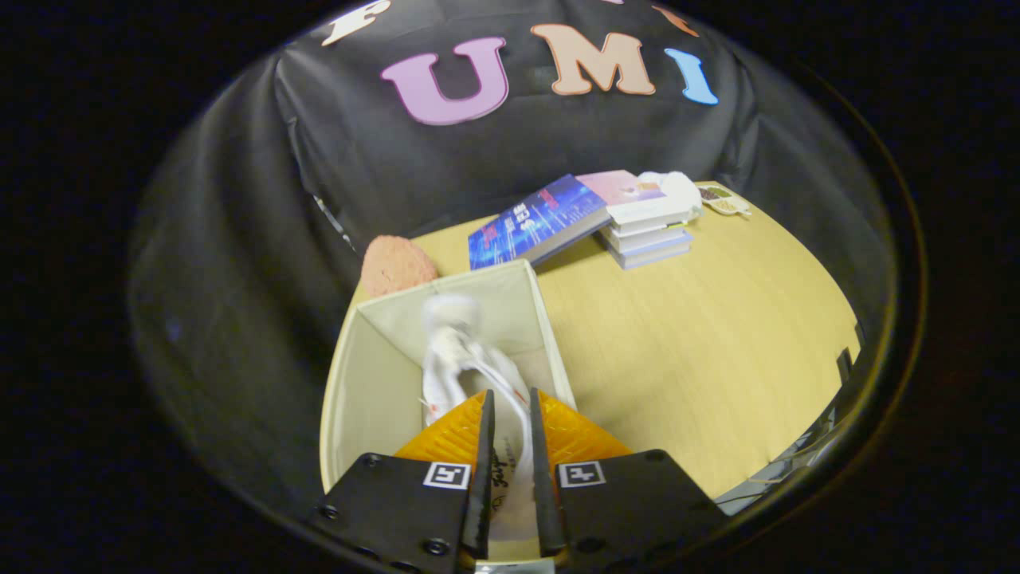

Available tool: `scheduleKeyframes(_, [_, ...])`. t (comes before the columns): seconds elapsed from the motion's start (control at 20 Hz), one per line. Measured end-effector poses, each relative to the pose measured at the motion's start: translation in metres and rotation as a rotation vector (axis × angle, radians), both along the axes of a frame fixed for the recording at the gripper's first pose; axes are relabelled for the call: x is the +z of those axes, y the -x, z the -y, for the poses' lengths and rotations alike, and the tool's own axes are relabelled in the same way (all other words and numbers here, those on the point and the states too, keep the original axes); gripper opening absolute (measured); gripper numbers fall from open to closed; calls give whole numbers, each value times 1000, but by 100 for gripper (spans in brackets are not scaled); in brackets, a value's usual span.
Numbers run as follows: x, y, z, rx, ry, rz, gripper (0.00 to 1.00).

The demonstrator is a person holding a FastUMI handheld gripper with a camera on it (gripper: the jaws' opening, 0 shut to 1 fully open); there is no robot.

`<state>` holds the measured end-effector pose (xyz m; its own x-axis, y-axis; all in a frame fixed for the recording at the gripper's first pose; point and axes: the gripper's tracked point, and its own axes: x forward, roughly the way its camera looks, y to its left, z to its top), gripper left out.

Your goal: Open the storage box then place both shoes into the box .Put the left shoe in first, then the right shoe, with the right side of both shoes facing outward in a uniform manner.

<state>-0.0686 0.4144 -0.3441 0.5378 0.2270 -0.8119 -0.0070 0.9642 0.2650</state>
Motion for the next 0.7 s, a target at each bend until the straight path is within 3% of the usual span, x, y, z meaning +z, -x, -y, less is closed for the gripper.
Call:
scheduleKeyframes(0.1, [13, -18, -3, -23, -36, 41, 34])
scheduleKeyframes(0.35, [37, -49, 7, -16, -58, 113, 34])
scheduleKeyframes(0.7, [118, -124, 70, -45, -47, 407, 33])
